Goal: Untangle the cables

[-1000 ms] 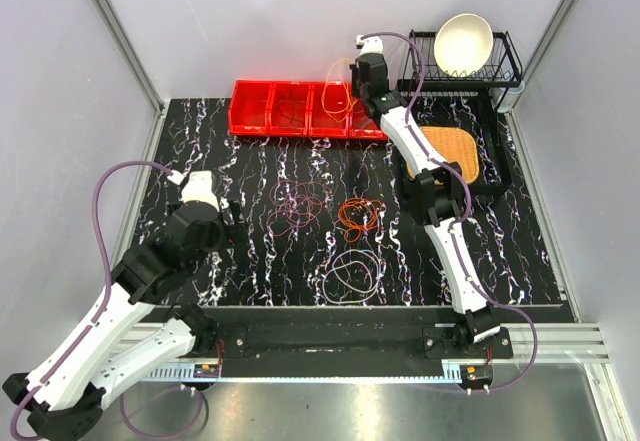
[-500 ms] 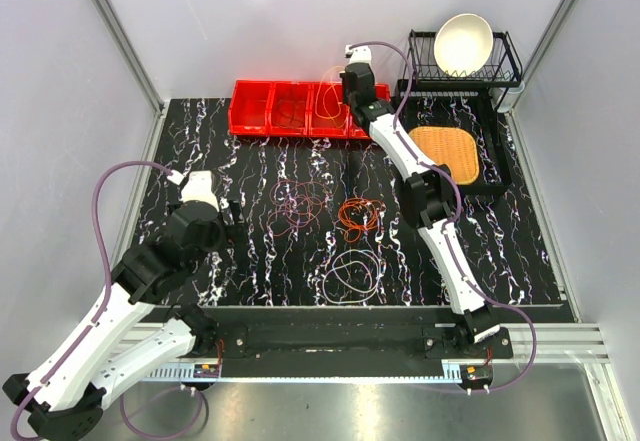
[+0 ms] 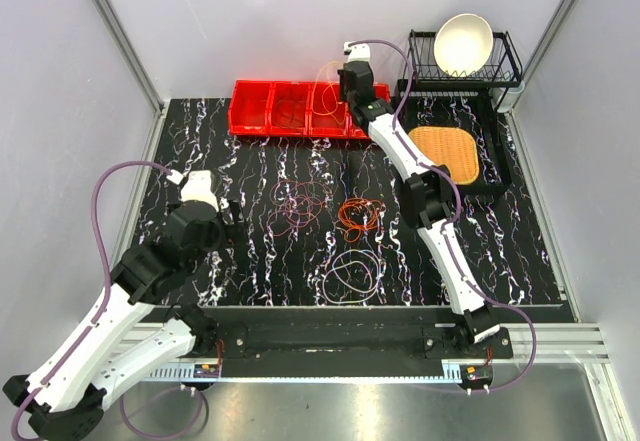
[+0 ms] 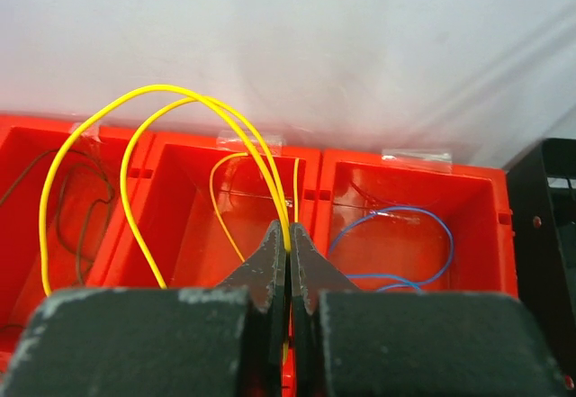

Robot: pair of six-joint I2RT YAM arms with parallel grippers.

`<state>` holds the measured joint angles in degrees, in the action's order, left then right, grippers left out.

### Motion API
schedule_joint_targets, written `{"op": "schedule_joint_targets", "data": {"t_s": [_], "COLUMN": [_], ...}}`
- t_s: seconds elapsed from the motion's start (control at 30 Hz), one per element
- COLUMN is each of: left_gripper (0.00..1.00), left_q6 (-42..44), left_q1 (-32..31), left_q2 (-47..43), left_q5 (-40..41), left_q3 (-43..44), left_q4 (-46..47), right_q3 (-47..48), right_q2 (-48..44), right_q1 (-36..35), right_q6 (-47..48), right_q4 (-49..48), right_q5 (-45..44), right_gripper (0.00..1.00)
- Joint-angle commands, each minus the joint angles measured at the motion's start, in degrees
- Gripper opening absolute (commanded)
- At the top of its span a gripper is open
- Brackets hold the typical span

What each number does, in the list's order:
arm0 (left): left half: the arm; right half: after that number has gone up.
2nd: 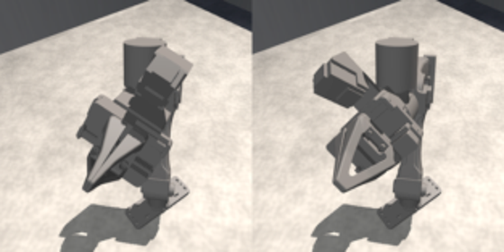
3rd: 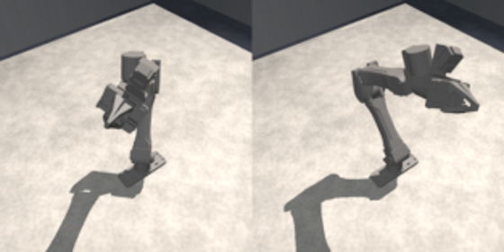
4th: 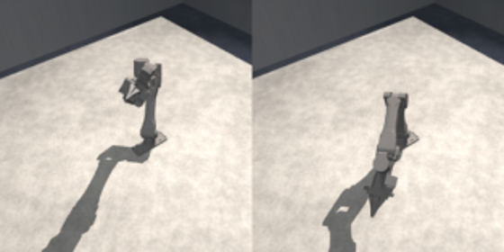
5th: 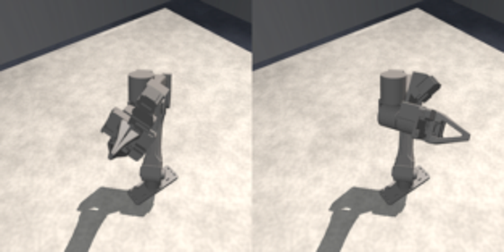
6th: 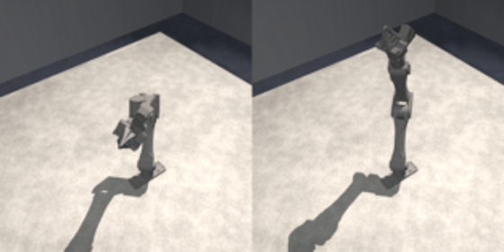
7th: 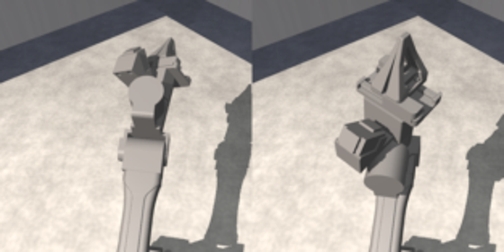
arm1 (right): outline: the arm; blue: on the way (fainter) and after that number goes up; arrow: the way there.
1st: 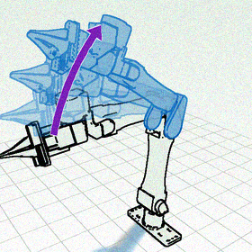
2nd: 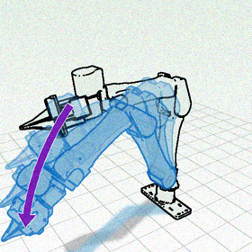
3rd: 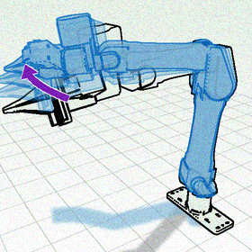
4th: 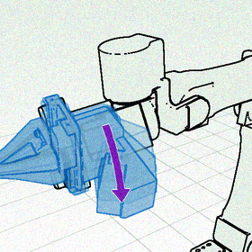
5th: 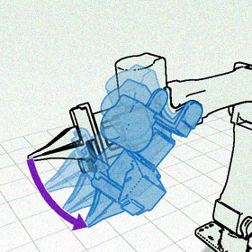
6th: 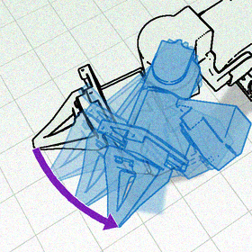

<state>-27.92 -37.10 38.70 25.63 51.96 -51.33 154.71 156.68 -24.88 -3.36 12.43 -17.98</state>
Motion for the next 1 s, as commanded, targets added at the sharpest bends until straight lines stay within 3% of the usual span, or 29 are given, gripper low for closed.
{"op": "schedule_joint_targets", "data": {"t_s": [0.0, 0.43, 0.83, 0.97], "left_gripper": [0.99, 0.99, 0.99, 0.99], "left_q6": [1.03, 1.2, 1.2, 1.29], "left_q1": [0.45, 0.89, 1.07, 1.15], "left_q2": [-0.99, -1.17, -1.17, -1.34], "left_q5": [-0.75, -1.11, -1.19, -1.19], "left_q3": [-0.2, -0.37, -0.29, -0.29], "left_q4": [2.99, 3.17, 3.08, 3.17], "right_q3": [2.96, 1.64, 3.31, 3.31], "right_q2": [0.2, 1.08, 3.81, 4.16], "right_q1": [-1.57, -1.57, -0.96, -0.87], "right_q6": [0.54, 0.89, 1.25, 1.59], "right_q4": [-3.99, -4.08, -5.66, -6.71], "right_q5": [1.01, -3.82, -1.89, -3.64], "right_gripper": [0.0, 0.0, 0.02, 0.11]}}
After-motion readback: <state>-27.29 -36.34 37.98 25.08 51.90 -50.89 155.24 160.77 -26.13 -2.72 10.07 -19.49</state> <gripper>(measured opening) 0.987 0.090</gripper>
